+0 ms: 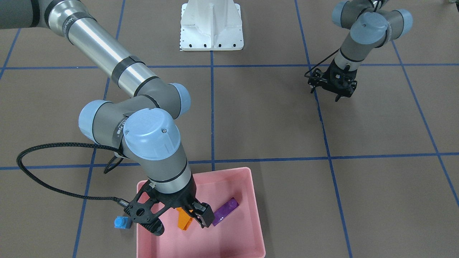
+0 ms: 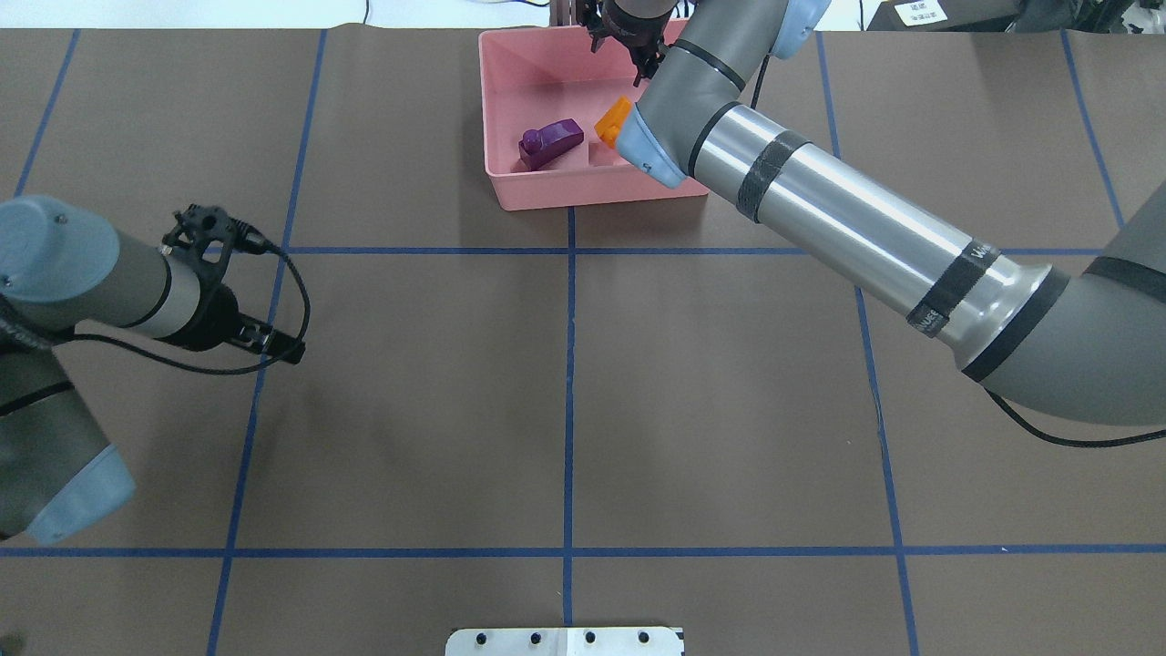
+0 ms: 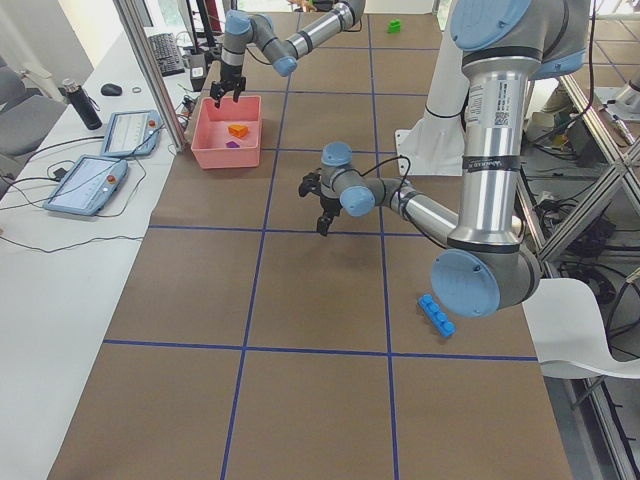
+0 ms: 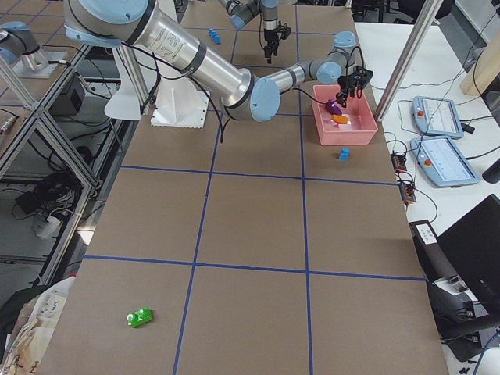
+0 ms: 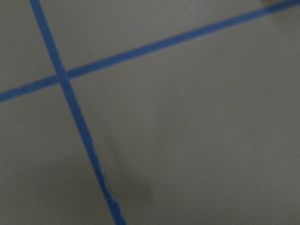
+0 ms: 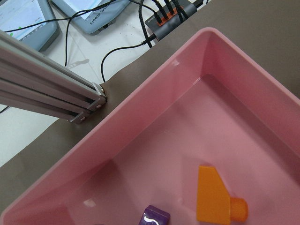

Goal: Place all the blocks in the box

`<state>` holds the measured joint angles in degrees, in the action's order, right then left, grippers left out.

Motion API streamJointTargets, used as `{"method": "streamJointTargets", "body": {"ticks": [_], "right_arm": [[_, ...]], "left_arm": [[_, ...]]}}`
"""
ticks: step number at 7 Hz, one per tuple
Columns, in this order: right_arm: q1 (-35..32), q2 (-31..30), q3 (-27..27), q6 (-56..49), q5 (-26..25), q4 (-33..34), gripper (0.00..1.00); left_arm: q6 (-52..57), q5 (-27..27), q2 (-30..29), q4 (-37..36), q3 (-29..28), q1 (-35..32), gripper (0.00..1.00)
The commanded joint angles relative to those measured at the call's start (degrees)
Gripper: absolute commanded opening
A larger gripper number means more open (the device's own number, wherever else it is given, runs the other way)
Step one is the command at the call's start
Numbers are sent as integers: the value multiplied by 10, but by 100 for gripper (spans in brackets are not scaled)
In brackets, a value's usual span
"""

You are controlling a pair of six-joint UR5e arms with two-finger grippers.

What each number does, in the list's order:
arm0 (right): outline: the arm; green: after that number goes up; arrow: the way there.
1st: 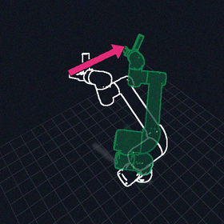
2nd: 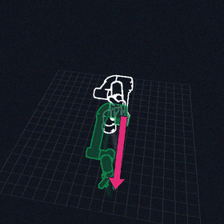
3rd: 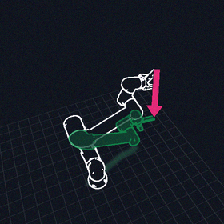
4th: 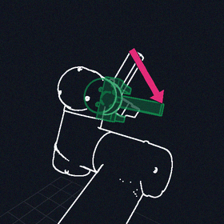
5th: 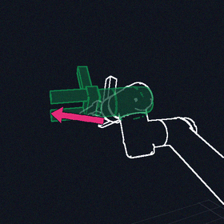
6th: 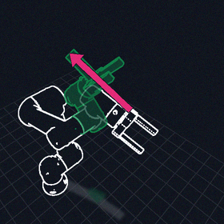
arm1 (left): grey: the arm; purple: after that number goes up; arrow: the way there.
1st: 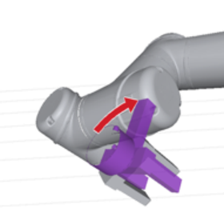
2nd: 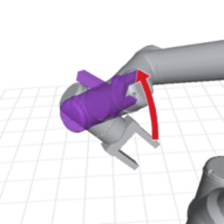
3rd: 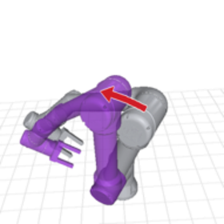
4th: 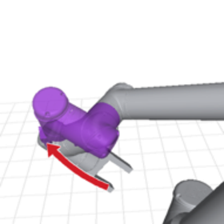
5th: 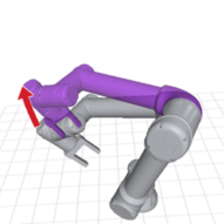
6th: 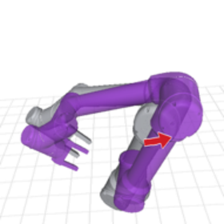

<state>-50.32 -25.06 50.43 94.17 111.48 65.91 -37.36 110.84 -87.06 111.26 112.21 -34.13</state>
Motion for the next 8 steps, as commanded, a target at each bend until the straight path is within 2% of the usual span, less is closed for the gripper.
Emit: {"method": "streamJointTargets", "body": {"ticks": [1, 2, 3, 4, 6, 7, 8], "right_arm": [[-21, -48, 75, -10, 43, 30, 100], [-24, -60, 85, -12, 51, 31, 100], [-27, -104, 127, -36, 59, 33, 100], [-42, -156, 174, -72, 82, 33, 100], [-53, -185, 189, -94, 95, 32, 100], [-69, -225, 223, -125, 109, 33, 100], [-107, -258, 236, -168, 151, 33, 100]], "left_arm": [[17, -38, 126, -2, 90, 79, 96], [18, -67, 164, -3, 92, 119, 93], [32, -134, 215, -2, 94, 171, 94], [38, -142, 244, -1, 105, 194, 96], [55, -143, 289, 0, 106, 237, 96], [53, -141, 296, -2, 92, 264, 96], [45, -136, 297, -1, 79, 284, 96]]}}
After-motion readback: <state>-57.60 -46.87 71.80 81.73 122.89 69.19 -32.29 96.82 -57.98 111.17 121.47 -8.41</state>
